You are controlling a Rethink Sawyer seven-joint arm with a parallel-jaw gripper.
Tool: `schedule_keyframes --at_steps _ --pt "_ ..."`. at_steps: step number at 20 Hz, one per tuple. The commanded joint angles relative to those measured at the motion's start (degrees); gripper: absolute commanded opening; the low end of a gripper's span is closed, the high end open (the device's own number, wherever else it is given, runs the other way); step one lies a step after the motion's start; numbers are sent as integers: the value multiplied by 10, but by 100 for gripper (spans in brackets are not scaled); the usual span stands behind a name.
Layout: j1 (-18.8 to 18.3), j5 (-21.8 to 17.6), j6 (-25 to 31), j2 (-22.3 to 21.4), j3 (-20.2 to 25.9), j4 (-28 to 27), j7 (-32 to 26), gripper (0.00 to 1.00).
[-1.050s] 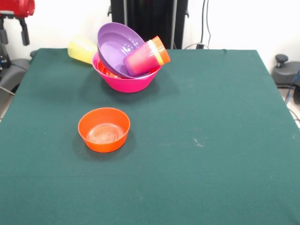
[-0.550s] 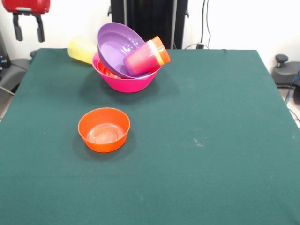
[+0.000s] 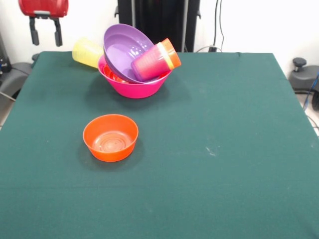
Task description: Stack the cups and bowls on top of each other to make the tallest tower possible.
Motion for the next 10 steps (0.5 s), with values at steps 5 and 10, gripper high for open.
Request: schedule_keyframes --at_steps 5,10 --pt "55 -63 -68 33 -94 46 56 100" --pt "63 -57 -85 33 -115 59 51 100"
